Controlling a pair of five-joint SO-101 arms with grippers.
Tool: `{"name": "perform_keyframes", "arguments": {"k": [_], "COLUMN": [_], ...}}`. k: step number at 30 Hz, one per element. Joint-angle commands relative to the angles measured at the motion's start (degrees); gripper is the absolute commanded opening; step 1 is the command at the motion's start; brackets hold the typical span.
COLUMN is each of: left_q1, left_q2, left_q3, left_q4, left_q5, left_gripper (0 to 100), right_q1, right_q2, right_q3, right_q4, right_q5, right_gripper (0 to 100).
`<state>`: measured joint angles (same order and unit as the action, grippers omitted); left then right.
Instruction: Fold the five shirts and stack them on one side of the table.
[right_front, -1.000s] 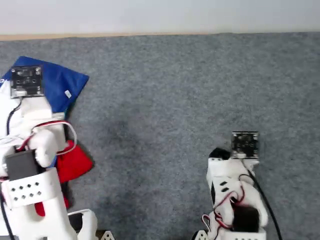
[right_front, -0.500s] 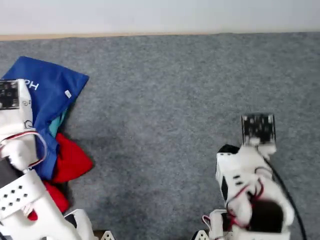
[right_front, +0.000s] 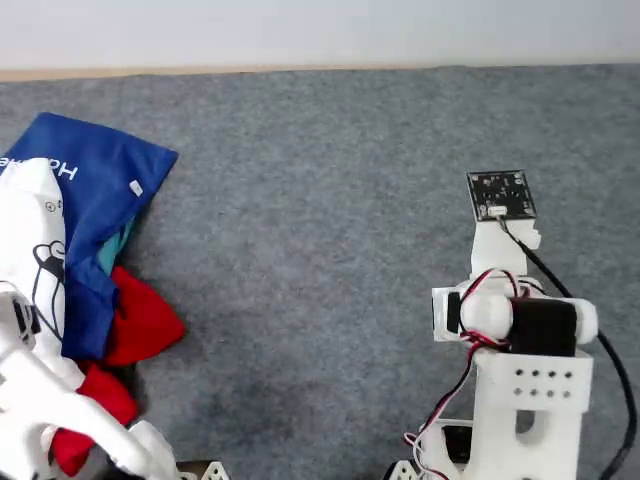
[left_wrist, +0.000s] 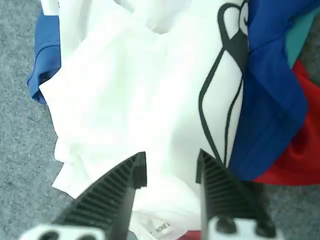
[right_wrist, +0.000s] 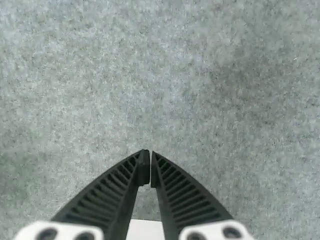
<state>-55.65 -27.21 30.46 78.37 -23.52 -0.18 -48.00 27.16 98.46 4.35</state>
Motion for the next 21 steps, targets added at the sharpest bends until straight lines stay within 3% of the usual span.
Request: {"name": "perform_keyframes", "arguments": {"k": [1,8,21], "left_q1": [-2.02,-2.73,-12.13], "left_q2": [1.32,7.74,19.69], "left_q3": [-2.51,-2.86,-14.02], "left_q4": [-3.08,-4.92,-9.93], "left_q5": [-1.05,-1.05,-0.97], "left_gripper": [19,19,27], "right_q1": [0.57,0.57,0.57], "right_q2": [1.45,4.0,4.18], "right_q3": [-2.64,-2.64,-2.64], "right_q4": [-0.13,-0.13,-0.13], "right_q5": [0.62,0.62,0.62], "right_gripper": [1.2,1.2,1.2]}}
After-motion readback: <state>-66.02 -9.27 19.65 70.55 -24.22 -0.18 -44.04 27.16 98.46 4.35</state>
